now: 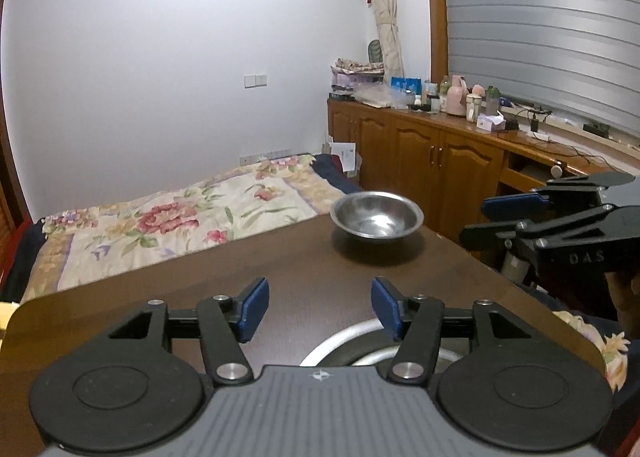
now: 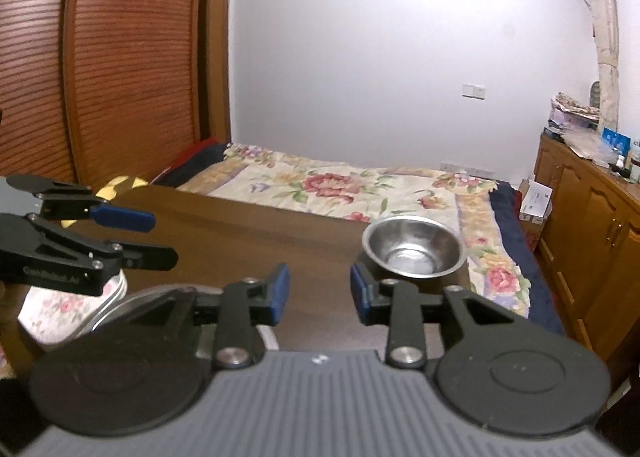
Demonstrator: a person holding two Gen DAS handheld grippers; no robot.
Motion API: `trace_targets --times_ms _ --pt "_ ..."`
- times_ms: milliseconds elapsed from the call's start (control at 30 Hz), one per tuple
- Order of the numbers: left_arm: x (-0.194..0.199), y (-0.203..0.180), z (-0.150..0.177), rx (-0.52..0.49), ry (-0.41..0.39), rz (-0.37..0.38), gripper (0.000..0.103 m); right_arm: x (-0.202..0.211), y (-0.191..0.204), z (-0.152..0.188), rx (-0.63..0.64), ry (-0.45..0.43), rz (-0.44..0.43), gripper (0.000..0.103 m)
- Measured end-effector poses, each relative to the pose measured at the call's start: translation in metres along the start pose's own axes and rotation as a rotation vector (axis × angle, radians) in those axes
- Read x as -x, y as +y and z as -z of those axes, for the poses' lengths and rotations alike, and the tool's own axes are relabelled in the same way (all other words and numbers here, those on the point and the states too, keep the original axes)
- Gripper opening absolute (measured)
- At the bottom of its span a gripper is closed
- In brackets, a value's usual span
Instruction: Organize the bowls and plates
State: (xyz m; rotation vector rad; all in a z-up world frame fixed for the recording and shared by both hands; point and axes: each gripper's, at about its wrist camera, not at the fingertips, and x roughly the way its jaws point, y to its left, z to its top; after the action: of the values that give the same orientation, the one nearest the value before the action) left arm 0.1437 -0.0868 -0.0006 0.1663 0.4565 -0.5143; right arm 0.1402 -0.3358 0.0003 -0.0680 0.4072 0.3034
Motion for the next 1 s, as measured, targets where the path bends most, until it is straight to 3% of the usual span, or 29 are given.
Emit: trace_targets --times_ms 67,133,300,467,1000 --pt "-0.006 0.000 -0.009 -0.002 -0.003 -0.002 0.066 -0.004 -0.007 -0.002 -0.021 -0.014 0.002 0.064" --pt "-0.011 0.000 -0.015 -0.008 -0.008 -0.009 0.077 -0.009 -0.013 -0.002 -0.033 -0.025 0.019 0.066" --pt "-0.028 -0.001 -0.031 -0.015 -0.023 -0.009 0.093 -0.022 -0.033 -0.006 -0.071 -0.049 0.051 0.095" --pt "-0.048 -0.001 -0.046 -0.012 -0.021 -0.008 0.095 -0.037 -0.052 -0.013 -0.086 -0.061 0.069 0.103" --pt "-0.124 0.007 -0.073 -0.015 0.047 0.022 0.094 -0.088 -0.094 -0.012 -0.123 -0.029 0.097 0.103"
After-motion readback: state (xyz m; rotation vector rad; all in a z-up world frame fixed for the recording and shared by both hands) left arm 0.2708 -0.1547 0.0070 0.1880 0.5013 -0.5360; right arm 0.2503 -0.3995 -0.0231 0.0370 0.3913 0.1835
